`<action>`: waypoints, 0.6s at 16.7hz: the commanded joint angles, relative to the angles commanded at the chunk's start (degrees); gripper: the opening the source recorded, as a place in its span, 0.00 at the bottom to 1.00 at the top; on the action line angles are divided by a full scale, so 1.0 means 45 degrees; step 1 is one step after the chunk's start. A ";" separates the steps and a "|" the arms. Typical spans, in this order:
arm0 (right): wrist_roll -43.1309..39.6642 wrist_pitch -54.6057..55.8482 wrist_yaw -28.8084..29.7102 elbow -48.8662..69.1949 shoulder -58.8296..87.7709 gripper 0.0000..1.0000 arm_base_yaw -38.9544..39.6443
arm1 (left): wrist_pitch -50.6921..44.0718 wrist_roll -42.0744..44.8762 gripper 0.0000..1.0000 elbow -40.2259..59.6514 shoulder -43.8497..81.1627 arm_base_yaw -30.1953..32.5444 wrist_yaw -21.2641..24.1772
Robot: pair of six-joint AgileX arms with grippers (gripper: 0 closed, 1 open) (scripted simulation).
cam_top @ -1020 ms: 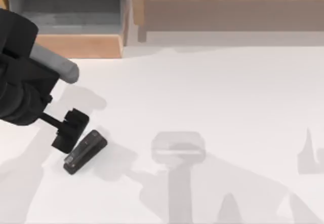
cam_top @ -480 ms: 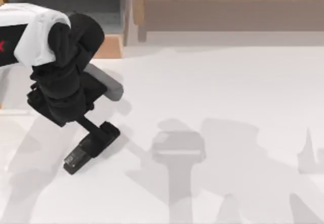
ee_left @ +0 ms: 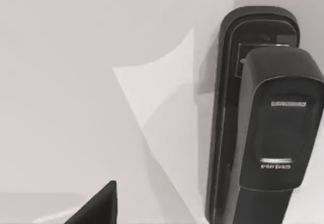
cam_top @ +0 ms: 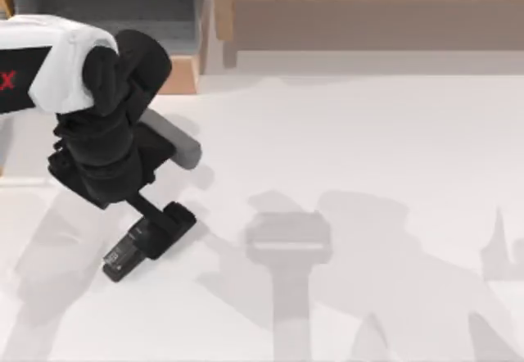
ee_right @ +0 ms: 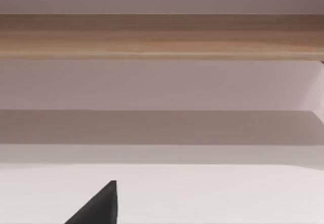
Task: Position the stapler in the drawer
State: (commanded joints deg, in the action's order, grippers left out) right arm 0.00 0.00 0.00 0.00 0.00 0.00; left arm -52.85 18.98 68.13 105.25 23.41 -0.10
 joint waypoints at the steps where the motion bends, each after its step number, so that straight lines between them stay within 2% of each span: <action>1: 0.0000 0.0000 0.0000 0.0000 0.0000 1.00 0.0000 | 0.0381 0.0002 1.00 -0.0191 0.0166 0.0001 0.0001; 5: 0.0000 0.0000 0.0000 0.0000 0.0000 1.00 0.0000 | 0.1801 0.0008 1.00 -0.0951 0.0817 0.0004 0.0004; 9: 0.0000 0.0000 0.0000 0.0000 0.0000 1.00 0.0000 | 0.1906 0.0012 1.00 -0.1007 0.0897 0.0009 0.0004; 10: 0.0000 0.0000 0.0000 0.0000 0.0000 1.00 0.0000 | 0.1906 0.0012 0.92 -0.1007 0.0897 0.0009 0.0004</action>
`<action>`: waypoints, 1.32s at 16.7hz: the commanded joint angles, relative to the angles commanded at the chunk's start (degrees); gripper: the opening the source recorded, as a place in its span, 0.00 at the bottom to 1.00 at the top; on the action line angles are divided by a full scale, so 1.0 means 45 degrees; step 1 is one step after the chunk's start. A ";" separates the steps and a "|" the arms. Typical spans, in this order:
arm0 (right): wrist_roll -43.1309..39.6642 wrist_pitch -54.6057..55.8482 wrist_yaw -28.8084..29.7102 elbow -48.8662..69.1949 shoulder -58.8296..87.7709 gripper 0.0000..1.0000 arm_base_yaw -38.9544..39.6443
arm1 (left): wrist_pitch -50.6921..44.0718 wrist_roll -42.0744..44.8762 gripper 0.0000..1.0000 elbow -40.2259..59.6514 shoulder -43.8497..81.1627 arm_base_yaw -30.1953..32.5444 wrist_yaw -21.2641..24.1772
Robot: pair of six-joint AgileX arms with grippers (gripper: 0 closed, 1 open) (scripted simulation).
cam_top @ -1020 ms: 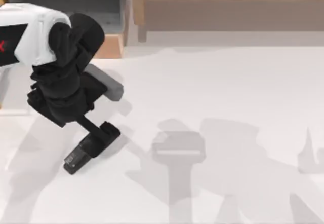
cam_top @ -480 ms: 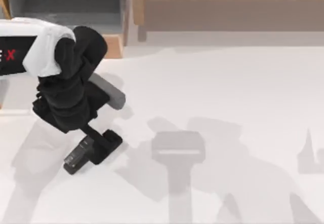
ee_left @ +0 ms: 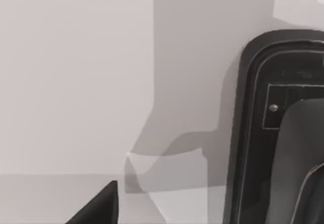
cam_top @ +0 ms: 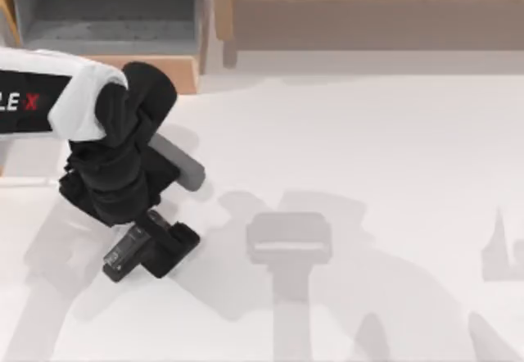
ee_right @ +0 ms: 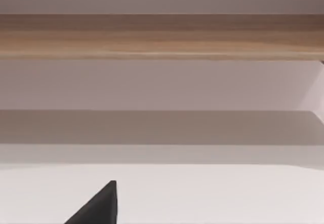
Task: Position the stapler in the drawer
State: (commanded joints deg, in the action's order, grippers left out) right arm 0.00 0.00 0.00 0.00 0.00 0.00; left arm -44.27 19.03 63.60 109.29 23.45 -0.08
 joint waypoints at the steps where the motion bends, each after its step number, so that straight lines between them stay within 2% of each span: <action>1: 0.0000 0.0000 0.0000 0.0000 0.0000 1.00 0.0000 | 0.0000 0.0000 0.85 0.0000 0.0000 0.0000 0.0000; 12: 0.0000 0.0000 0.0000 0.0000 0.0000 1.00 0.0000 | 0.0000 0.0000 0.02 0.0000 0.0000 0.0000 0.0000; 22: 0.0000 0.0000 0.0000 0.0000 0.0000 1.00 0.0000 | -0.0052 0.0007 0.00 0.0024 -0.0051 -0.0005 0.0008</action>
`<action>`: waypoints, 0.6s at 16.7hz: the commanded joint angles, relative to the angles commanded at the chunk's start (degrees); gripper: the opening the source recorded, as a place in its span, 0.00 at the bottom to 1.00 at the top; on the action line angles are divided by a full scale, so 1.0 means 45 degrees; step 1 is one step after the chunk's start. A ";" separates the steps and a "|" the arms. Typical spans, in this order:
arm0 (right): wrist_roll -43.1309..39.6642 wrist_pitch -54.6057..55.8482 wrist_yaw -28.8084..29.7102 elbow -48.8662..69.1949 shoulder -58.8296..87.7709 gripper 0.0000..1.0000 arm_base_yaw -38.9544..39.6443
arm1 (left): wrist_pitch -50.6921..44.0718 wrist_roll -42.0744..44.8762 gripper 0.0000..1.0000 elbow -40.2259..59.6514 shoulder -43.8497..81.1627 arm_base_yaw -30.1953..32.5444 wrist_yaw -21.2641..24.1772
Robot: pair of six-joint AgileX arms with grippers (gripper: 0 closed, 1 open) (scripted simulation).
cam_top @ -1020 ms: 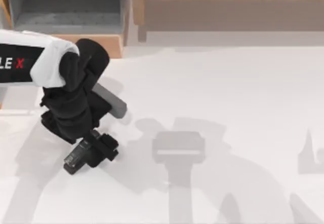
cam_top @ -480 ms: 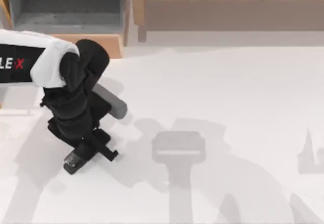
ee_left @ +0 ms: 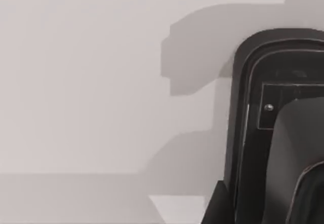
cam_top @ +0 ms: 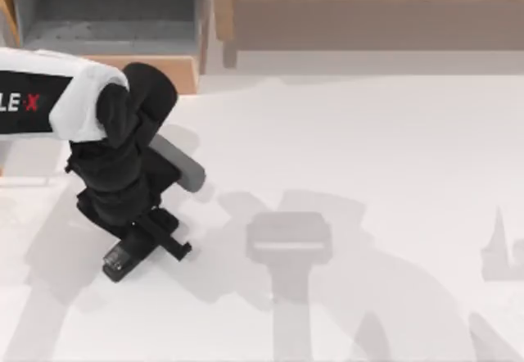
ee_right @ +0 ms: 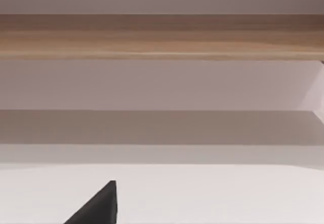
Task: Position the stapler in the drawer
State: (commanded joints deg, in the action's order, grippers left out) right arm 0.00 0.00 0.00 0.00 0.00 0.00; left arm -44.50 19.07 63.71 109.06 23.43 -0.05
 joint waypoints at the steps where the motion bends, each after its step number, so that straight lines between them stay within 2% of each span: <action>1: 0.0000 0.0000 0.0000 0.0000 0.0000 1.00 0.0000 | -0.0165 -0.0002 0.00 0.0085 -0.0080 0.0001 0.0000; 6: 0.0000 0.0000 0.0000 0.0000 0.0000 1.00 0.0000 | -0.1375 -0.0018 0.00 0.0714 -0.0661 0.0008 -0.0003; 10: 0.0000 0.0000 0.0000 0.0000 0.0000 1.00 0.0000 | -0.1382 0.0000 0.00 0.0701 -0.0625 0.0004 -0.0010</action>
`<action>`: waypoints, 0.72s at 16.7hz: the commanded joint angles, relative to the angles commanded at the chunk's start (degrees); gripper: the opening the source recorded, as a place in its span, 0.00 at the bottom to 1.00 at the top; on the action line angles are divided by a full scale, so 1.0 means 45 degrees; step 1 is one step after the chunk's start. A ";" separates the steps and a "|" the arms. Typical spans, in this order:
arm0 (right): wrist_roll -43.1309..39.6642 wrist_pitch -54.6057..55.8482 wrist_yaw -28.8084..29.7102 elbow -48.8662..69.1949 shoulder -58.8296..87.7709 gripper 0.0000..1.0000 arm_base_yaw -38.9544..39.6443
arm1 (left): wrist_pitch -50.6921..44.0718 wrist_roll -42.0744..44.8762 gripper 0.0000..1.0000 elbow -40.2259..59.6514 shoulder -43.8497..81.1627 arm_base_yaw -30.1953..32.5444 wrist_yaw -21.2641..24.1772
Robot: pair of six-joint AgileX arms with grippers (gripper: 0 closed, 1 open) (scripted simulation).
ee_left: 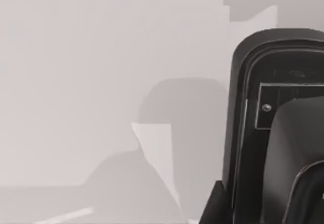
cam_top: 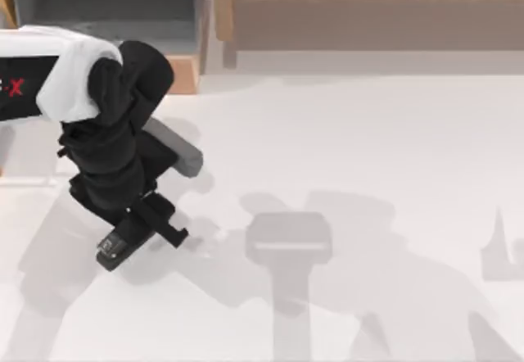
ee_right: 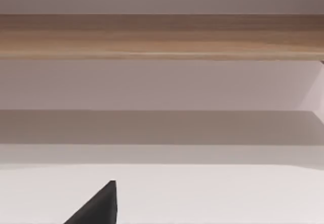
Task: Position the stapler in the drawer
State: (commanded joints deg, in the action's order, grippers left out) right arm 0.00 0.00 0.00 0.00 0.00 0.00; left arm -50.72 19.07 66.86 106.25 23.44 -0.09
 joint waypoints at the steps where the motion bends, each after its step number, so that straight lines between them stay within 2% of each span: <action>1: 0.0000 0.0000 0.0000 0.0000 0.0000 1.00 0.0000 | 0.0002 0.0008 0.00 0.0010 -0.0003 -0.0010 -0.0001; 3: 0.0000 0.0000 0.0000 0.0000 0.0000 1.00 0.0000 | 0.0053 0.0337 0.00 0.0417 -0.0100 -0.0416 -0.0051; 6: 0.0000 0.0000 0.0000 0.0000 0.0000 1.00 0.0000 | 0.0018 0.1305 0.00 0.2024 -0.0234 -0.1808 -0.0205; 12: 0.0000 0.0000 0.0000 0.0000 0.0000 1.00 0.0000 | -0.1372 0.2862 0.00 0.7676 0.1195 -0.5637 -0.0373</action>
State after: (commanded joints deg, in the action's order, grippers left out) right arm 0.00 0.00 0.00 0.00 0.00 0.00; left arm -56.90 31.94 101.41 111.62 -1.92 -1.77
